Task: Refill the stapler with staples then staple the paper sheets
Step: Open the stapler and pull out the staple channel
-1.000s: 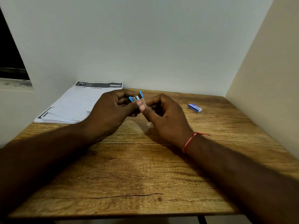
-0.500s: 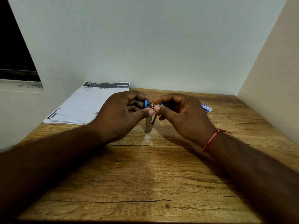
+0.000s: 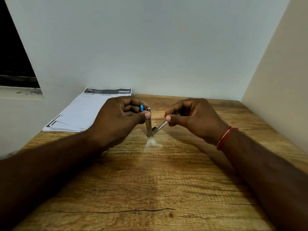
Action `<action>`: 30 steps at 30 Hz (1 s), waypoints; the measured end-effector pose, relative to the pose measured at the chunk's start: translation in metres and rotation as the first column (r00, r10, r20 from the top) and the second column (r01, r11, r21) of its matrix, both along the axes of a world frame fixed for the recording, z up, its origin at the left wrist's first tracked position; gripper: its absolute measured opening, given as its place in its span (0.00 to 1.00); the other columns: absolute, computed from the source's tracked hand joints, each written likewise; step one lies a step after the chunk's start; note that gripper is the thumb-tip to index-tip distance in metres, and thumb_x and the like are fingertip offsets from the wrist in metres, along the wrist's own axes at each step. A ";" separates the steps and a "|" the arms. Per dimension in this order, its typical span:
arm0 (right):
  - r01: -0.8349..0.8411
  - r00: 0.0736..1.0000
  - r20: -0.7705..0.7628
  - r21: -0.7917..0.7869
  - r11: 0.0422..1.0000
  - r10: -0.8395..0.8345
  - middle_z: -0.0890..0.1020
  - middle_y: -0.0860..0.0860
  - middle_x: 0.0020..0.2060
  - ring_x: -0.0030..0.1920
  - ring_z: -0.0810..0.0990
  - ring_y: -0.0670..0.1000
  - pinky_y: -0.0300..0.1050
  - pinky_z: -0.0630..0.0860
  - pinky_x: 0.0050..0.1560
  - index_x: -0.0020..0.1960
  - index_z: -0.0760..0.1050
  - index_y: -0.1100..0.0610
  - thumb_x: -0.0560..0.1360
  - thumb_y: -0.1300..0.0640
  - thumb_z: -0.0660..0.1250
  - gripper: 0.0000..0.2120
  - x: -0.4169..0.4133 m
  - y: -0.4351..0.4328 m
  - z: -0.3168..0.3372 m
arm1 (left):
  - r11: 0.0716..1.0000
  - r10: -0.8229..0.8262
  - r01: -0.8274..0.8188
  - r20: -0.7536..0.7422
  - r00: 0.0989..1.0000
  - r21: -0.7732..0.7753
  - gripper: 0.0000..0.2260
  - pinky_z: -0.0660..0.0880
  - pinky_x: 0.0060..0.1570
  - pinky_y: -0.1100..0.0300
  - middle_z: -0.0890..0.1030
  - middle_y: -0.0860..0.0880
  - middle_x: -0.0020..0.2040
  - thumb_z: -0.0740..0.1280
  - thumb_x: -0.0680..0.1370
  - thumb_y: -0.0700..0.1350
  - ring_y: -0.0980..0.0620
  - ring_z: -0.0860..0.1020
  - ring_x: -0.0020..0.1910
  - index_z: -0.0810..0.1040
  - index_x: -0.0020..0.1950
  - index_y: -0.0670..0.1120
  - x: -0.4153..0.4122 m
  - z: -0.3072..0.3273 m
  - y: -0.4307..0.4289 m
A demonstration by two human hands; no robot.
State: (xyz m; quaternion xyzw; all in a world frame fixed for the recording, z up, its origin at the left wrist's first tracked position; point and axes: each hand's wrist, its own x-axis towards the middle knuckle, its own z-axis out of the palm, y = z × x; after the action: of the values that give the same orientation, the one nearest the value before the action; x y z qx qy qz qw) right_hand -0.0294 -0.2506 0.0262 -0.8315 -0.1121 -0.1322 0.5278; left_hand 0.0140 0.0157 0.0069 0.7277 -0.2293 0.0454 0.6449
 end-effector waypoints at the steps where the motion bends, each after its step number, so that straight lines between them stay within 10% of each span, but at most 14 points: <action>1: -0.018 0.999 -0.035 -0.012 1.000 0.017 0.91 0.64 0.45 0.44 0.90 0.58 0.57 0.89 0.55 0.51 0.89 0.64 0.74 0.66 0.82 0.07 0.001 -0.003 0.000 | 1.000 -0.010 0.010 -0.001 1.000 -0.005 0.10 0.89 0.61 0.50 0.93 0.45 0.50 0.83 0.79 0.38 0.44 0.94 0.52 0.89 0.59 0.46 0.001 0.000 0.001; 10: -0.092 0.990 -0.128 -0.321 0.943 0.053 0.92 0.48 0.45 0.45 0.90 0.44 0.34 0.83 0.46 0.52 0.90 0.52 0.73 0.57 0.86 0.10 0.000 -0.012 0.002 | 0.999 -0.046 0.046 0.038 0.998 0.000 0.12 0.89 0.61 0.53 0.93 0.47 0.52 0.84 0.77 0.40 0.47 0.93 0.53 0.91 0.59 0.48 -0.001 -0.001 0.001; 19: -0.102 0.986 0.122 -0.124 0.987 0.117 0.93 0.47 0.51 0.56 0.91 0.55 0.55 0.86 0.61 0.59 0.90 0.48 0.77 0.53 0.82 0.11 -0.014 0.023 -0.003 | 0.985 -0.018 -0.018 0.207 0.978 0.171 0.16 0.81 0.59 0.70 0.93 0.59 0.56 0.83 0.79 0.46 0.63 0.90 0.57 0.92 0.66 0.54 -0.006 0.000 0.001; 30: 0.025 0.986 0.167 -0.121 0.992 -0.004 0.92 0.45 0.49 0.50 0.91 0.50 0.58 0.87 0.54 0.54 0.91 0.51 0.77 0.49 0.81 0.08 -0.014 0.030 -0.006 | 0.986 -0.055 0.009 0.274 0.960 0.166 0.15 0.80 0.55 0.70 0.91 0.65 0.54 0.83 0.79 0.50 0.61 0.89 0.56 0.92 0.65 0.57 -0.008 0.002 -0.002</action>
State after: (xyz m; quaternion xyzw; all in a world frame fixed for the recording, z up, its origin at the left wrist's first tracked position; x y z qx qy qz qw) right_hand -0.0436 -0.2203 0.0202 -0.8491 -0.1578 -0.1980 0.4637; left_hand 0.0060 0.0136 0.0084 0.7606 -0.3323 0.1175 0.5453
